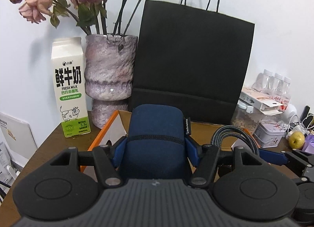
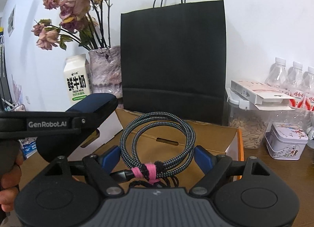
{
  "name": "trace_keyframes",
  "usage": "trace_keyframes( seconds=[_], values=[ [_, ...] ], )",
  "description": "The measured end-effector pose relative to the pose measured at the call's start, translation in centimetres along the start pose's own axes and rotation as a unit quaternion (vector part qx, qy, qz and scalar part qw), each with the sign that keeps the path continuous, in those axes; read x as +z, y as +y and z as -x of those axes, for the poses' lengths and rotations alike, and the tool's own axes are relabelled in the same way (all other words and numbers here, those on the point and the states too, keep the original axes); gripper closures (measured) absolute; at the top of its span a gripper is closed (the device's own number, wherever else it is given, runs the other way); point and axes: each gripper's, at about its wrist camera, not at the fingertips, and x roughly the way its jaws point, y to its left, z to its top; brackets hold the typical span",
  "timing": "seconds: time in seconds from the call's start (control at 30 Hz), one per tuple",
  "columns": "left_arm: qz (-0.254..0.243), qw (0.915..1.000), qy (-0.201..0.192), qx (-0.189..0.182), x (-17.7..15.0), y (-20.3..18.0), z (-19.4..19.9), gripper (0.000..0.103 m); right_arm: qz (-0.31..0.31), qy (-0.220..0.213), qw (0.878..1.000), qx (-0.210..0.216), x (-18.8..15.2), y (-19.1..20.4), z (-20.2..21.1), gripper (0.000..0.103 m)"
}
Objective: Organize objects
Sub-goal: 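Carry the pouch and cable with both grippers into the red cardboard box, then open both grippers to drop the pouch and cable in the box, then withdraw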
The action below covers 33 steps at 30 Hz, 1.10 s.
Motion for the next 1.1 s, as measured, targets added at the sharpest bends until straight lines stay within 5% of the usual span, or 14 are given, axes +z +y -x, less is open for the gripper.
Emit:
trace_keyframes(
  seconds=[0.4,0.43,0.5,0.53,1.1],
  values=[
    [0.001,0.9999,0.012,-0.006,-0.5,0.0,-2.2,0.035,-0.007,0.016,1.000,-0.011,-0.6,-0.9,-2.5,0.021],
    [0.002,0.9999,0.012,-0.007,-0.5,0.0,-2.3,0.032,-0.008,0.017,1.000,-0.010,-0.7,-0.9,-2.5,0.020],
    [0.005,1.0000,0.000,-0.003,-0.5,0.0,-2.0,0.000,-0.011,0.015,1.000,-0.010,-0.7,-1.0,-2.5,0.008],
    [0.007,0.9999,-0.010,0.001,-0.5,0.0,-1.7,0.000,-0.011,0.016,1.000,-0.013,-0.7,-1.0,-2.6,0.000],
    [0.005,0.9999,-0.006,0.007,-0.4,-0.1,-1.2,0.000,-0.008,0.023,0.999,-0.026,-0.8,-1.1,-2.3,0.000]
  ],
)
